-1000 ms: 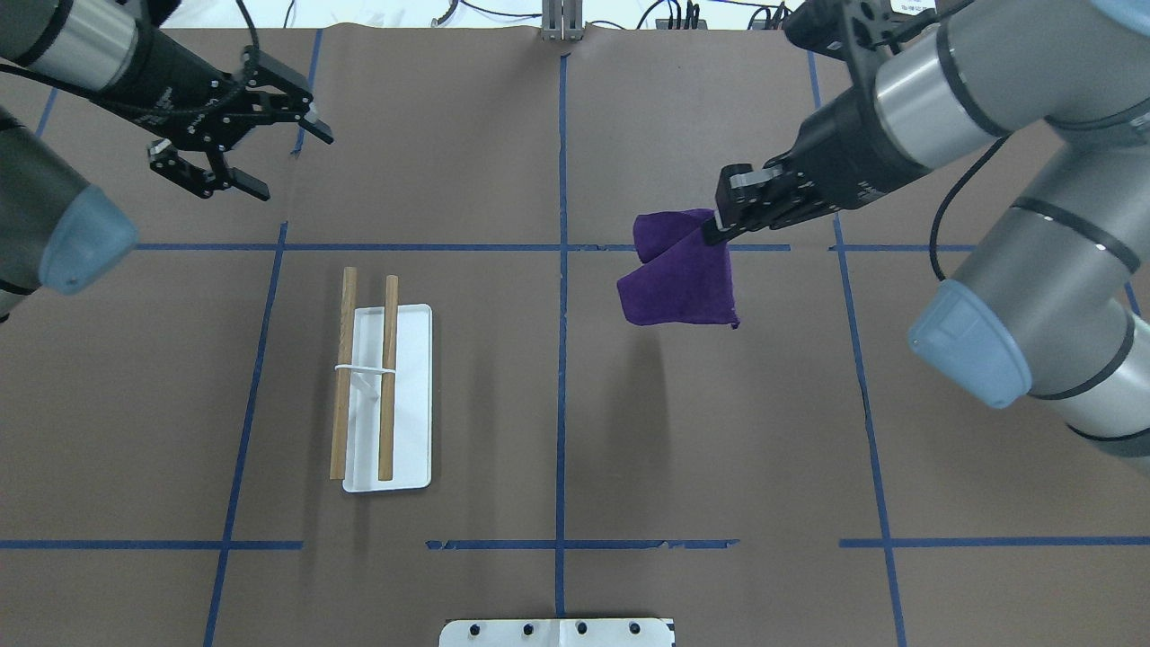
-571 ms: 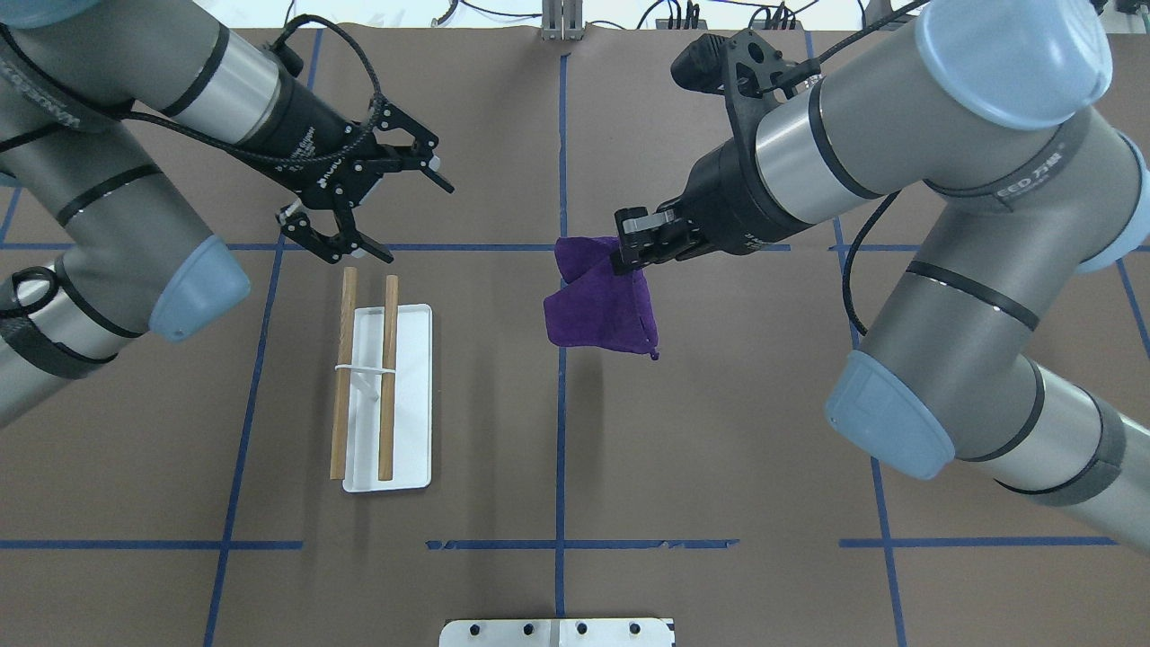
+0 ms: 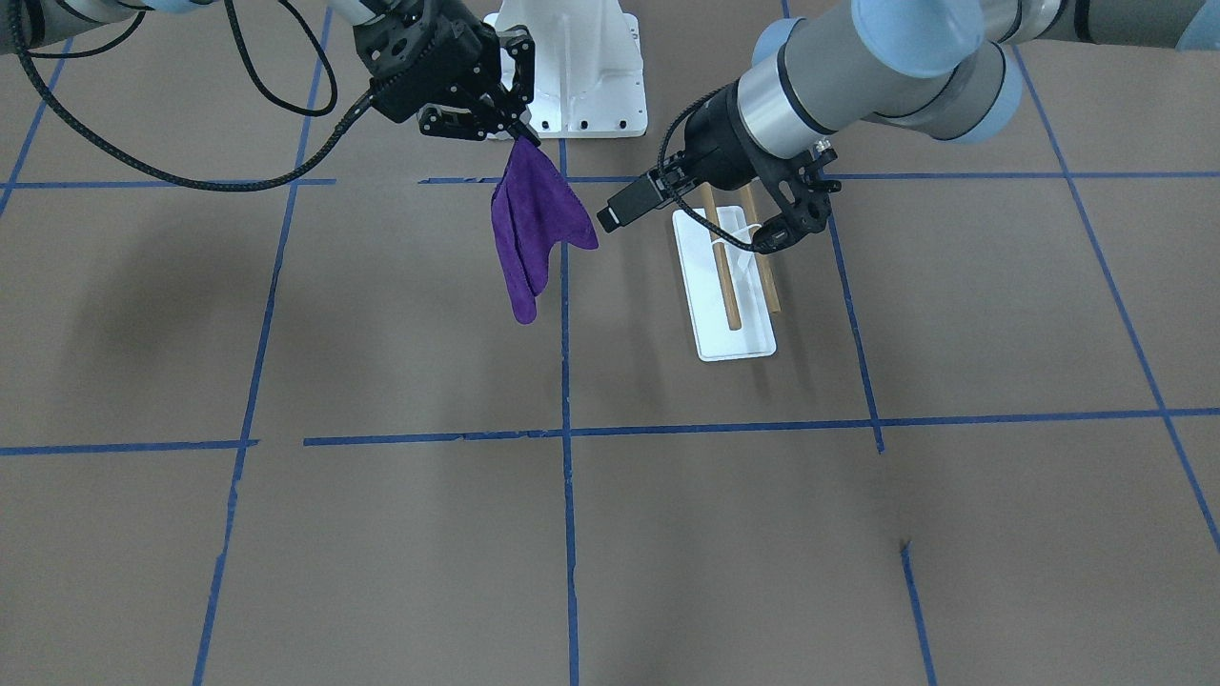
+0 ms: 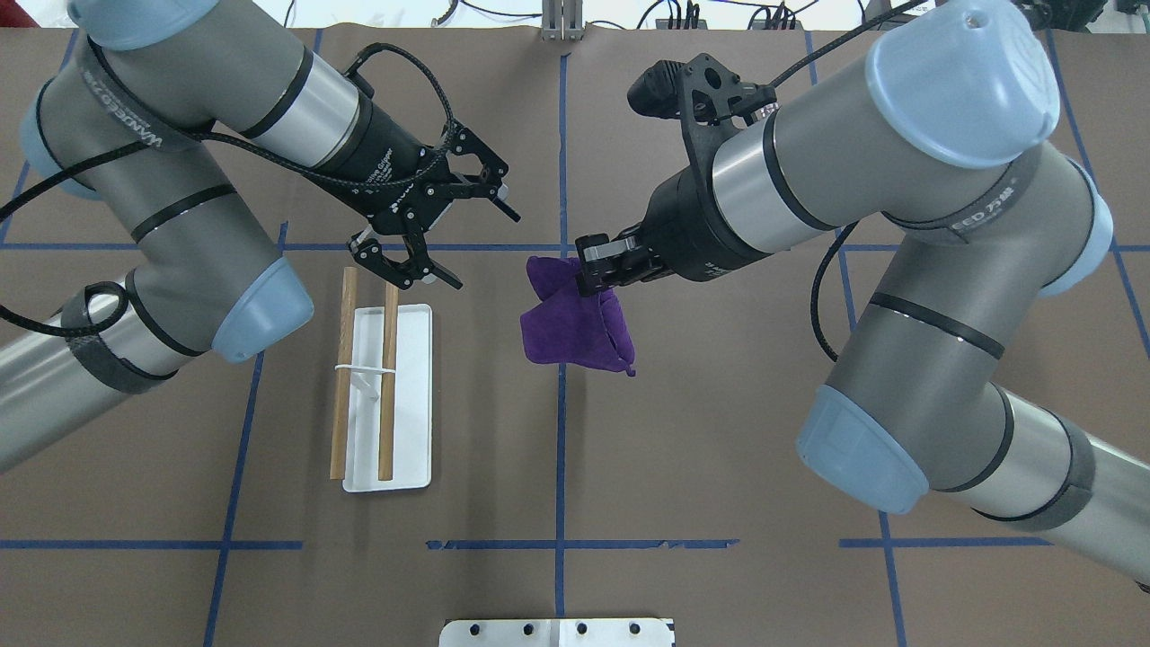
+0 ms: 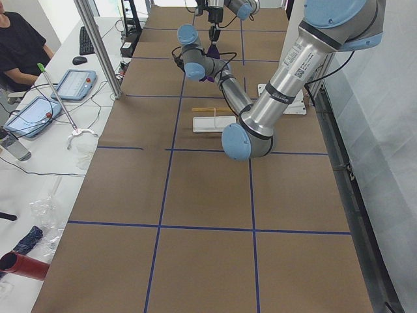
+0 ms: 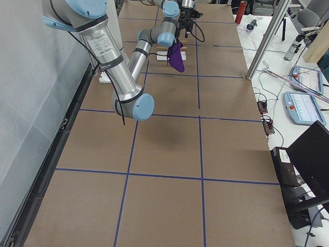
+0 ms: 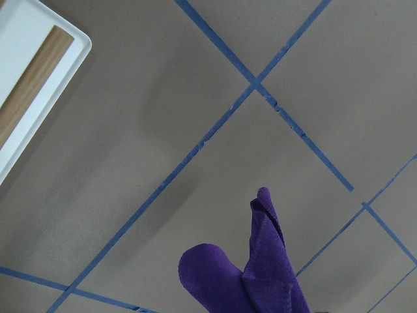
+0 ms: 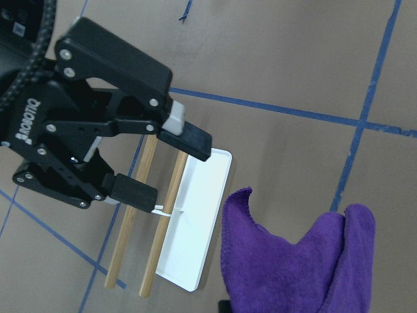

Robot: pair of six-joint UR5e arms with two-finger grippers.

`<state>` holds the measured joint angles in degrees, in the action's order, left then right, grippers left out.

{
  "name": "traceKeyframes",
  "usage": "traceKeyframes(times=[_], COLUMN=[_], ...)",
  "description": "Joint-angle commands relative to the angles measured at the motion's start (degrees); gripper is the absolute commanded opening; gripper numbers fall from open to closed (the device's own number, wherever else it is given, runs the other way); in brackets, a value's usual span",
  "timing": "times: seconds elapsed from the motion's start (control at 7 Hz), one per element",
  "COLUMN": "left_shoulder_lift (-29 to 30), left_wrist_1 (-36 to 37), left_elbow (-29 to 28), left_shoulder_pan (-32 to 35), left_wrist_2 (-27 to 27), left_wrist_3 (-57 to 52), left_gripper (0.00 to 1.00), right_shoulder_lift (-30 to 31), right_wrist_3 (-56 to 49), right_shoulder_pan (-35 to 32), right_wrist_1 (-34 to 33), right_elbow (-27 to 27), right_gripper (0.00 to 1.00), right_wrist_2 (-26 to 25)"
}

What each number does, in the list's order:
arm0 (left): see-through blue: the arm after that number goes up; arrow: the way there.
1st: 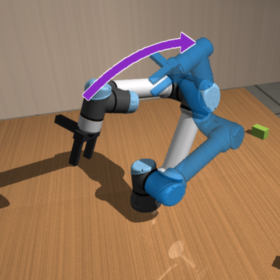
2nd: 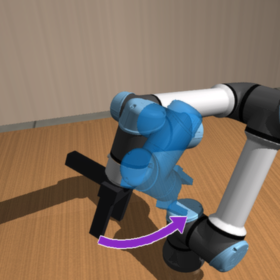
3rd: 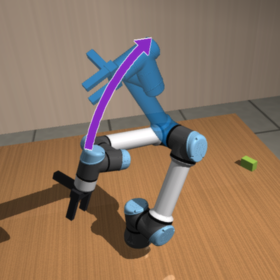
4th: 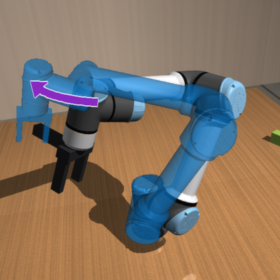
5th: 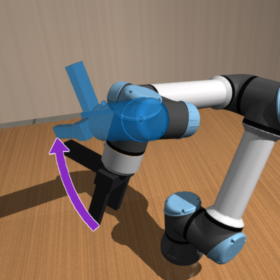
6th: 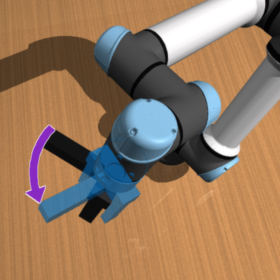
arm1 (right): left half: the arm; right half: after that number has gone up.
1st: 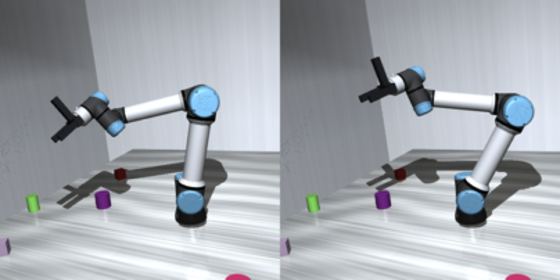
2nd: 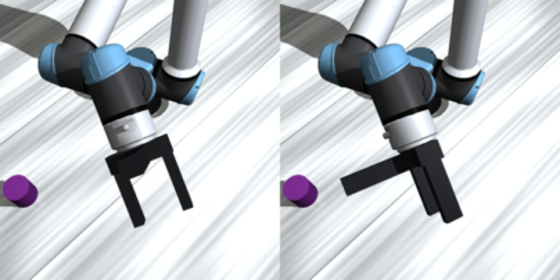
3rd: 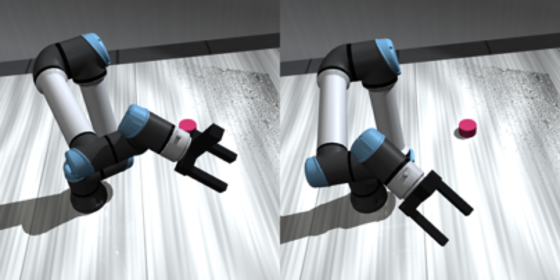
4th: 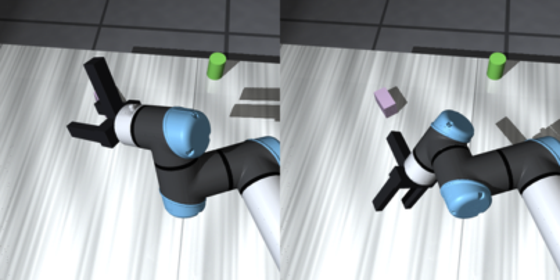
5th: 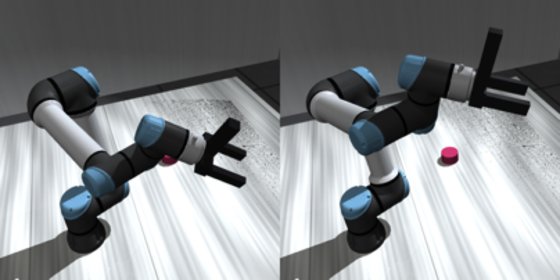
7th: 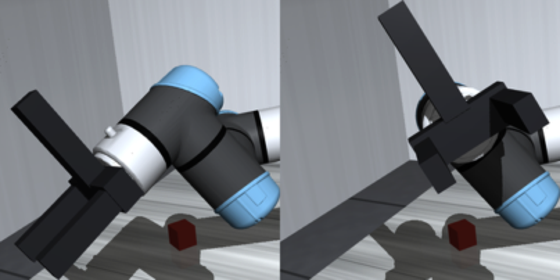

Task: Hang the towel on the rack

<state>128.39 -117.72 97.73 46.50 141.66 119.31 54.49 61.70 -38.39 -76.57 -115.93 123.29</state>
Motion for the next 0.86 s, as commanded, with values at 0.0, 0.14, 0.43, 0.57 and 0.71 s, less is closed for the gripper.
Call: traceKeyframes(times=[0.0,0.14,0.43,0.57,0.71], left_shoulder_lift=[1.3,1.6,1.8,1.8,1.8], left_wrist_1=[-0.1,-0.1,-0.1,-0.1,-0.1], left_elbow=[-1.6,-2.2,-2.3,-2.2,-1.9], left_shoulder_pan=[-1.1,-1.1,-2.2,-2.8,-2.8], left_wrist_2=[-0.1,-0.1,-0.6,-1.6,-1.6], left_wrist_3=[-0.1,-0.1,-0.1,0.0,-0.1], left_gripper=[0.84,0.81,0.31,0.00,0.00], right_shoulder_lift=[-1.0,-1.0,-1.1,-1.0,-1.0], right_wrist_3=[0.0,0.0,0.0,0.0,0.0], right_shoulder_pan=[0.9,0.9,0.9,0.9,0.9], right_wrist_1=[0.0,-0.1,0.0,-0.1,0.0], right_elbow=[0.0,0.0,0.0,0.0,0.0], right_gripper=[0.00,0.00,0.00,0.00,0.00], right_wrist_2=[-0.9,-1.0,-1.0,-1.0,-1.0])
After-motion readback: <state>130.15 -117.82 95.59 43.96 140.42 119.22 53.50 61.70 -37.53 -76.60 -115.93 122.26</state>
